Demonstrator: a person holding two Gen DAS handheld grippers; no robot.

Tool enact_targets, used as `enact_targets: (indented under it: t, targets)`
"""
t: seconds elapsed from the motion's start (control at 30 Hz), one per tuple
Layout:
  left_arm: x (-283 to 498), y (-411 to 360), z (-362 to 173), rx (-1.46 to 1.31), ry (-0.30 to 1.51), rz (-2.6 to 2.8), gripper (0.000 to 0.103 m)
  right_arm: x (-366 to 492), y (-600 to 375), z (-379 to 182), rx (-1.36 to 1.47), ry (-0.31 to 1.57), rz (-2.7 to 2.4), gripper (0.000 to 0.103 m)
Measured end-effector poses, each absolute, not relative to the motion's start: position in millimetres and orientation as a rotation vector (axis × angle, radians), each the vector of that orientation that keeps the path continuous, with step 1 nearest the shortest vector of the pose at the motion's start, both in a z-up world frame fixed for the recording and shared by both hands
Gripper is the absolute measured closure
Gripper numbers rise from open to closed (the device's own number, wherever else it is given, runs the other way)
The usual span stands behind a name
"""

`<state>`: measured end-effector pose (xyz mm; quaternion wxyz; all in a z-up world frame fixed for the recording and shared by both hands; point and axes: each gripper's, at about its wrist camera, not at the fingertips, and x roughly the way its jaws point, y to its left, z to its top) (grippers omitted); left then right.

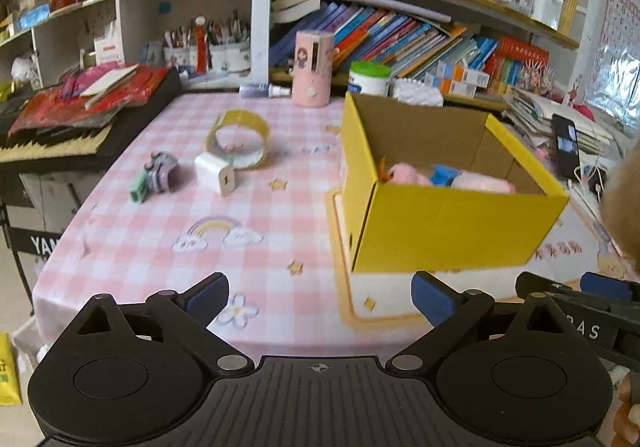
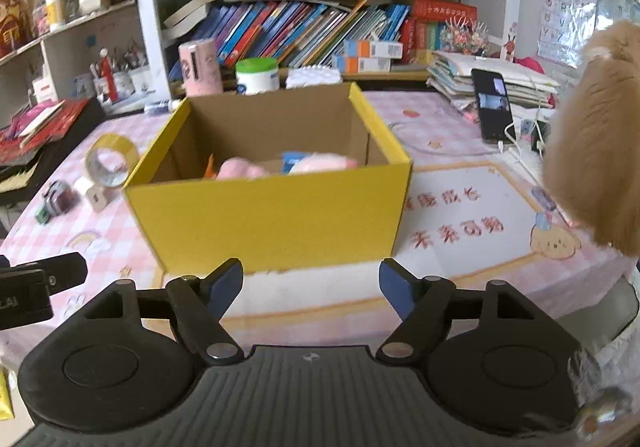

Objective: Organize objects
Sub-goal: 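Lift both grippers out of the yellow box and back toward the table items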

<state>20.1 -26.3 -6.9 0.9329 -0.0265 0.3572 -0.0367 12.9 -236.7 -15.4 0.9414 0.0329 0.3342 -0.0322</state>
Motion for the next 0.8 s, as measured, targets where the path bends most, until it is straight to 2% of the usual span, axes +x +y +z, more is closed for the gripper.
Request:
enact_targets:
  t: [0.8]
  targets:
    - [-37,48,-13,-0.067,0.767,-0.044,0.004,-47,-154,-29,0.057,0.783,0.023,0.020]
